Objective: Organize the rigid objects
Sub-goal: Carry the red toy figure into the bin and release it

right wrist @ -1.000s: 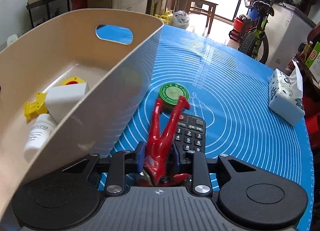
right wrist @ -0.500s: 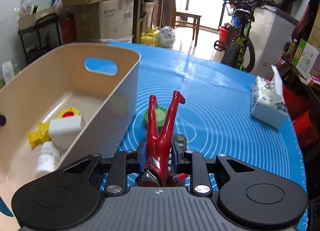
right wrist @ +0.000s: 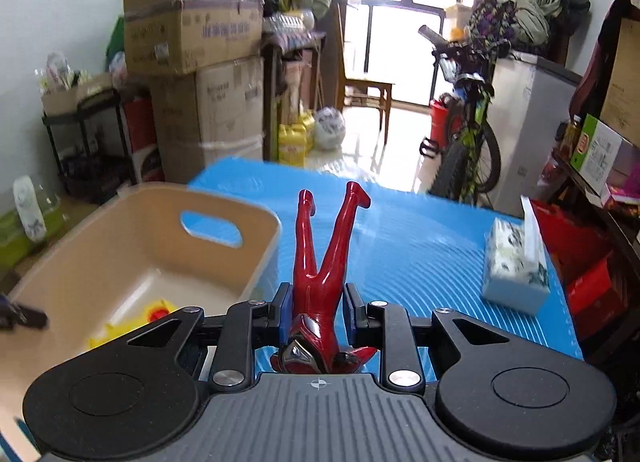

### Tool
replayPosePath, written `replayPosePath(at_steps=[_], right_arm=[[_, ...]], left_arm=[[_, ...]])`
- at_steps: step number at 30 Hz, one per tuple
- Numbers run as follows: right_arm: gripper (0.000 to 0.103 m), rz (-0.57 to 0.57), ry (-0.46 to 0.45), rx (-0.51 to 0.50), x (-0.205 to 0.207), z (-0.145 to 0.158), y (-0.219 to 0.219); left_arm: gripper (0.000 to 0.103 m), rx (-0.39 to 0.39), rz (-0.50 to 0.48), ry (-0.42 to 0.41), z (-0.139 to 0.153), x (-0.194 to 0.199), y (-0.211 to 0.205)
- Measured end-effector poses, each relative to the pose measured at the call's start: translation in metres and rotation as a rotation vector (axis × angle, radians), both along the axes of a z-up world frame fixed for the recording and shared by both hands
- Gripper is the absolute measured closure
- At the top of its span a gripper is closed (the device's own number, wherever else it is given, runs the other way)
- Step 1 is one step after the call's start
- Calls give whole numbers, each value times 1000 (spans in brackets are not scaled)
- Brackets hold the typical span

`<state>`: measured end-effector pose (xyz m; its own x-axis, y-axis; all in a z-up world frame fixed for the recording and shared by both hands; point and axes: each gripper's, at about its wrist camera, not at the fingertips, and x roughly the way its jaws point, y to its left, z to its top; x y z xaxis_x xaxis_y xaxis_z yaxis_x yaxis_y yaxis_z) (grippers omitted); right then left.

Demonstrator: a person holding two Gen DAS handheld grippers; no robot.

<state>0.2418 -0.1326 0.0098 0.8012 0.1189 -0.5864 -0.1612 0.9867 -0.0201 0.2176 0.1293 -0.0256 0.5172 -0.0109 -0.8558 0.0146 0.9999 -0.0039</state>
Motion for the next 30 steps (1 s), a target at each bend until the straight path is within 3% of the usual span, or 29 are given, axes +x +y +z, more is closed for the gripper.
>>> replayPosePath(at_steps=[8, 18, 30], right_arm=[[69, 96, -41, 51, 0, 25, 32], [69, 191, -19, 103, 9, 19, 82], [69, 231, 158, 121, 18, -20, 117]], left_arm=[[98, 0, 0, 0, 0, 0, 0], [98, 1, 0, 0, 0, 0, -1], [98, 0, 0, 0, 0, 0, -1]])
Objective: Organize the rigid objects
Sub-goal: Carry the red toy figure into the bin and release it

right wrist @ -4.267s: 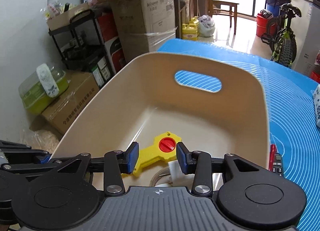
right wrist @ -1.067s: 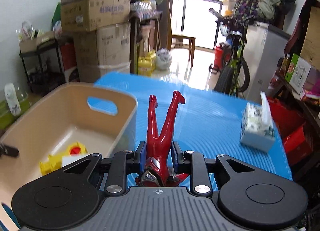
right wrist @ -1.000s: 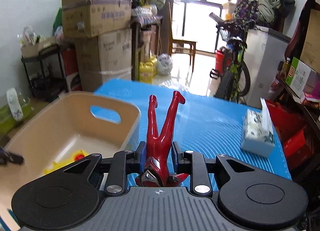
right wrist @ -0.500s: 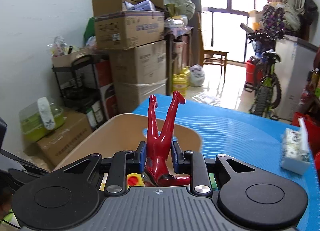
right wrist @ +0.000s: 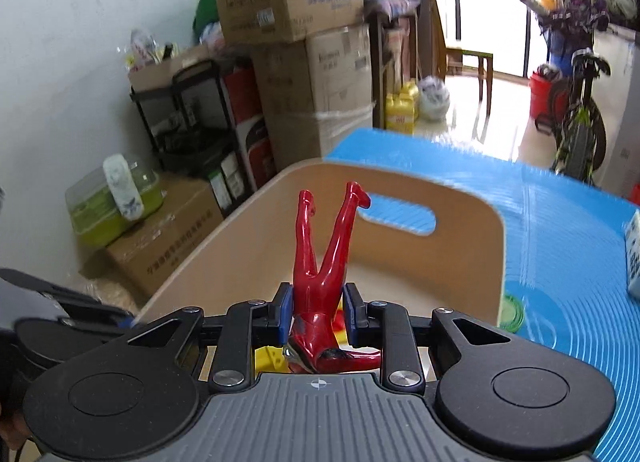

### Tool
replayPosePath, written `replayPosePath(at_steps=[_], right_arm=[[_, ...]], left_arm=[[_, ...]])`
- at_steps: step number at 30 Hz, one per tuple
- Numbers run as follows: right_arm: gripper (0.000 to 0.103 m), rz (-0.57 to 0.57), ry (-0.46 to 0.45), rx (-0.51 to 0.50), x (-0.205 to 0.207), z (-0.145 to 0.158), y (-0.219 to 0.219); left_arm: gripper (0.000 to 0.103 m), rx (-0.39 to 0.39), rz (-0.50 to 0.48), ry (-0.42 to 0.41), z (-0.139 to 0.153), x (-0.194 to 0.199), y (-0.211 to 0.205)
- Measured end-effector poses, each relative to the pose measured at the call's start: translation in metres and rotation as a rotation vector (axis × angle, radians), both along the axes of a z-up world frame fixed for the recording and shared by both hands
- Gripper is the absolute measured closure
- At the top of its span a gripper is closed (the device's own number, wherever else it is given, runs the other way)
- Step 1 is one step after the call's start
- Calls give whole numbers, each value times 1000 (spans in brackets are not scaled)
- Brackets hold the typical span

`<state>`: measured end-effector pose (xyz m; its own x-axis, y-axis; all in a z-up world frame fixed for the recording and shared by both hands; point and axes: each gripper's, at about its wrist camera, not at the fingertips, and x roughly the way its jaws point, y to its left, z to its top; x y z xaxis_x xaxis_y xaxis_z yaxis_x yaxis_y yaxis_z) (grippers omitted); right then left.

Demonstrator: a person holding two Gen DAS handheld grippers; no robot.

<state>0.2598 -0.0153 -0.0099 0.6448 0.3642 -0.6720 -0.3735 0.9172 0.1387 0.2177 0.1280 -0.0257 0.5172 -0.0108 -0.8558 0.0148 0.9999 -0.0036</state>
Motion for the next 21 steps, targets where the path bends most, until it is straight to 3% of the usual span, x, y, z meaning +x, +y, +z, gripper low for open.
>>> replayPosePath(at_steps=[9, 17, 21], right_arm=[[69, 20, 109, -32, 7, -24, 13], [67, 16, 141, -47, 13, -25, 15], [61, 2, 142, -24, 13, -25, 10]], left_arm=[[98, 2, 0, 0, -1, 0, -3], [98, 2, -1, 0, -1, 0, -3], [98, 3, 0, 0, -1, 0, -3]])
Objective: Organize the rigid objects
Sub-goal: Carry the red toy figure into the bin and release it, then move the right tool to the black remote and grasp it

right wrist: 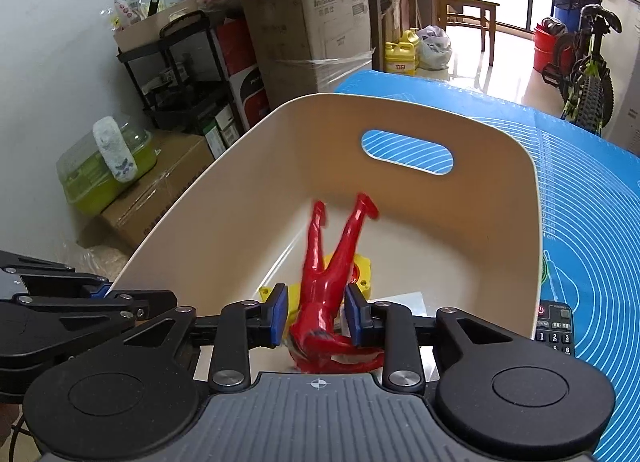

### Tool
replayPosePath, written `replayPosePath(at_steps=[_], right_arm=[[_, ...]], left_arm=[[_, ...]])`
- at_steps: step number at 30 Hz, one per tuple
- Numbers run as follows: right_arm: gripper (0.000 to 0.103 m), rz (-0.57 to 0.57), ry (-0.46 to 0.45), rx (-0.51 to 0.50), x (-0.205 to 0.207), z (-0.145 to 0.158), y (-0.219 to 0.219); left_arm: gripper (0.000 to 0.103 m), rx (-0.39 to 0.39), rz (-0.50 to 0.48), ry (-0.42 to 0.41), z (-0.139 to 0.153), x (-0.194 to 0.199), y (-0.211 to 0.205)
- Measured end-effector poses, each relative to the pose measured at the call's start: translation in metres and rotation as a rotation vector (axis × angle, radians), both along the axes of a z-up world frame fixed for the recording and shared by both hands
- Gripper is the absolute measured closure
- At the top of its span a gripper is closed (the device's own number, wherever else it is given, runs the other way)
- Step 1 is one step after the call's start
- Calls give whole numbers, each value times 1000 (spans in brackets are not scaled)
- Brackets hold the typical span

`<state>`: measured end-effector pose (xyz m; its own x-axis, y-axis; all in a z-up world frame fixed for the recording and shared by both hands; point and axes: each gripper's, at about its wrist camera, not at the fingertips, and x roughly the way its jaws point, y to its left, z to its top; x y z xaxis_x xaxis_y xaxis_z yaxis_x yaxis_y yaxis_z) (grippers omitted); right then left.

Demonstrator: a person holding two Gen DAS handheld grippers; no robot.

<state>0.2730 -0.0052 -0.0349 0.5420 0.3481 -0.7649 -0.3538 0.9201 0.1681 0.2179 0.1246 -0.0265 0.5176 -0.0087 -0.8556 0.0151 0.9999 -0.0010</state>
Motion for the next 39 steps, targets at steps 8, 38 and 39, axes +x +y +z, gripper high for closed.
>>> replayPosePath(at_steps=[8, 38, 39], right_arm=[[48, -28, -64, 41, -7, 19, -12], [42, -347, -60, -41, -16, -1, -160], [42, -347, -53, -44, -17, -6, -160]], left_arm=[[98, -1, 0, 0, 0, 0, 1], [98, 5, 1, 2, 1, 0, 3], [98, 5, 1, 2, 1, 0, 3]])
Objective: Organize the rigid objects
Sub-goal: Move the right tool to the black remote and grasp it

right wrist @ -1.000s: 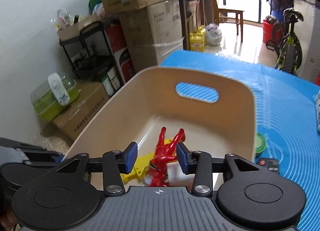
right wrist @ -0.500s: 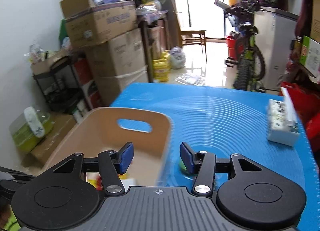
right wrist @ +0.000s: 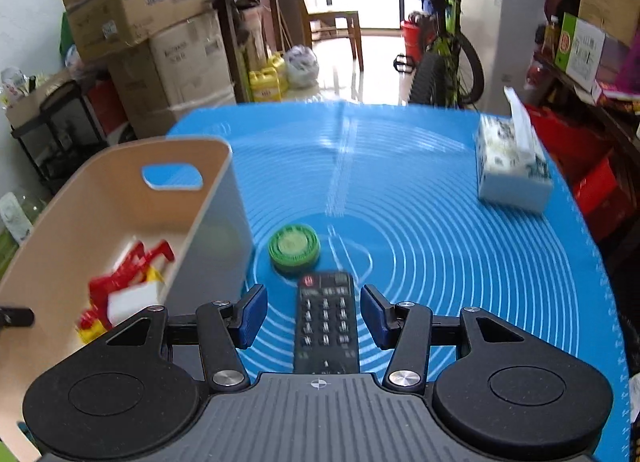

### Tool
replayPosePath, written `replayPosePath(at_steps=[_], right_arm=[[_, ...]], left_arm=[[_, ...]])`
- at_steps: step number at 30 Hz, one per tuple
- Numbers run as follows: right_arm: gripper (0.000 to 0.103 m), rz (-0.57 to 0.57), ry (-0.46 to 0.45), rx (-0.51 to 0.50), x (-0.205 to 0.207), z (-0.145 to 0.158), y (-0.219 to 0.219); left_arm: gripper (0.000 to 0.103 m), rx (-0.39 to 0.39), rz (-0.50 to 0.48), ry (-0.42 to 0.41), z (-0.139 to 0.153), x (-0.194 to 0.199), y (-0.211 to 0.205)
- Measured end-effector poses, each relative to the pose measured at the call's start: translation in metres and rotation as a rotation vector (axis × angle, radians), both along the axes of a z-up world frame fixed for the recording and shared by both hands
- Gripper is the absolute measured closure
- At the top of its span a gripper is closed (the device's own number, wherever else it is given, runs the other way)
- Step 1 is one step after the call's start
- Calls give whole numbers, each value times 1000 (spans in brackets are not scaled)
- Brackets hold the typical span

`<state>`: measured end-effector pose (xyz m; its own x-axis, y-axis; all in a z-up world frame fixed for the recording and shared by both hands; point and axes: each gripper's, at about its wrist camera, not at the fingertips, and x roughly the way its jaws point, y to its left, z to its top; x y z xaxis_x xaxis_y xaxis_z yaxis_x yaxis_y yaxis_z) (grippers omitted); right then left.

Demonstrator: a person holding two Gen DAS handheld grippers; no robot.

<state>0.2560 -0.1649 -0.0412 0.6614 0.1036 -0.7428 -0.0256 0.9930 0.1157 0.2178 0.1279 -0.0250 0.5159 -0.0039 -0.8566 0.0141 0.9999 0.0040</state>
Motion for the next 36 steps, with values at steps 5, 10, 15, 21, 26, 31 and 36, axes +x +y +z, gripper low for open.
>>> replayPosePath(at_steps=[5, 10, 15, 21, 26, 31, 36], right_arm=[[40, 0, 14, -4, -7, -27, 3], [40, -9, 28, -14, -12, -54, 6], [39, -26, 4, -2, -17, -68, 3], [39, -43, -27, -17, -22, -80, 4], [39, -36, -74, -49, -27, -86, 10], [49, 1, -101, -114, -31, -88, 19], [49, -7, -114, -105, -32, -82, 15]], left_arm=[[98, 1, 0, 0, 0, 0, 0], [98, 0, 0, 0, 0, 0, 0], [97, 0, 0, 0, 0, 0, 0], [97, 0, 0, 0, 0, 0, 0], [97, 0, 0, 0, 0, 0, 0], [97, 0, 0, 0, 0, 0, -1], [97, 0, 0, 0, 0, 0, -1]])
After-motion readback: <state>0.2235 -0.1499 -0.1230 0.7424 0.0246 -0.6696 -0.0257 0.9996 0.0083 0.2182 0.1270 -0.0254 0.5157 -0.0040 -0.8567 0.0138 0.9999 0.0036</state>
